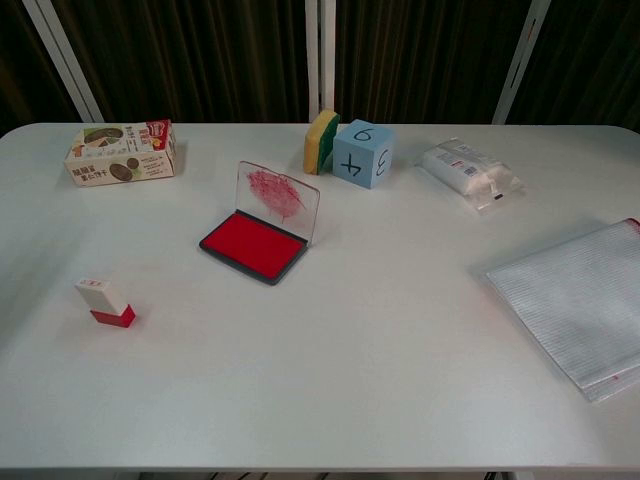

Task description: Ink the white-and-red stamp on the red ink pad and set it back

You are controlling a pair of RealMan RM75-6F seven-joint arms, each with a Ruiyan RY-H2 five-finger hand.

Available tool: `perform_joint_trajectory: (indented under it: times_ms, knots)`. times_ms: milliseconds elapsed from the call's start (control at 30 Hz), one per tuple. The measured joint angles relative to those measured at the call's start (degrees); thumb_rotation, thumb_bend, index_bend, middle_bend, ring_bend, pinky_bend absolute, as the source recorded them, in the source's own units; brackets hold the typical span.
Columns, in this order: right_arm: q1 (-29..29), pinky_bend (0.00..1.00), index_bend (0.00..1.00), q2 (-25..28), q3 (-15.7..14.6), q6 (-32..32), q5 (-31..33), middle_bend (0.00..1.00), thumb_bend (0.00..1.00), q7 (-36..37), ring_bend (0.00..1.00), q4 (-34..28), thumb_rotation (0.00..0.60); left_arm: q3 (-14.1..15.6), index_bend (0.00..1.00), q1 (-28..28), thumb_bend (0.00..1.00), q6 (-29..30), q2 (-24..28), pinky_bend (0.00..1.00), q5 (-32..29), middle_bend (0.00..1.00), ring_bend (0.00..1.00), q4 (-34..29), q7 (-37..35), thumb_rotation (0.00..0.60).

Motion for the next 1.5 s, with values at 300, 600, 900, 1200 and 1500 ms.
perform_joint_trajectory:
  times_ms: [300, 600, 900, 1200, 1500]
  knots:
    - [0.35, 0.0, 0.0, 0.02, -0.23, -0.82, -0.11, 0.0, 0.2, -0.39, 0.0, -0.23, 0.6, 0.16, 0.06, 0.27, 0.06, 0.6, 0.39, 0.2, 0.43, 0.1, 0.09, -0.4, -0.02, 0.6]
    - [0.12, 0.0, 0.0, 0.14, -0.15, -0.05, -0.45, 0.0, 0.19, -0.26, 0.0, -0.74, 0.6, 0.45, 0.06, 0.3, 0.06, 1.14, 1.05, 0.2, 1.91, 0.1, 0.09, -0.56, -1.97, 0.6]
    - [0.35, 0.0, 0.0, 0.15, 0.04, -0.19, -0.46, 0.0, 0.2, -0.2, 0.0, -0.55, 0.6, 0.65, 0.19, -0.62, 0.06, 2.37, -0.37, 0.57, 5.81, 0.23, 0.36, 1.29, -2.23, 0.6]
    - [0.18, 0.0, 0.0, -1.27, 0.52, 1.64, -1.39, 0.0, 0.19, 2.38, 0.0, 1.85, 0.6, 2.32, 0.29, -3.89, 0.07, 0.54, -4.2, 0.89, 12.48, 0.37, 0.8, 5.54, 0.87, 0.6]
    - [-0.33, 0.0, 0.0, -1.25, 0.22, 2.2, -1.59, 0.0, 0.2, 2.43, 0.0, 1.95, 0.6, 4.54, 0.26, -9.26, 0.07, -6.98, -10.94, 0.89, 16.03, 0.29, 0.82, 10.62, -0.77, 0.6]
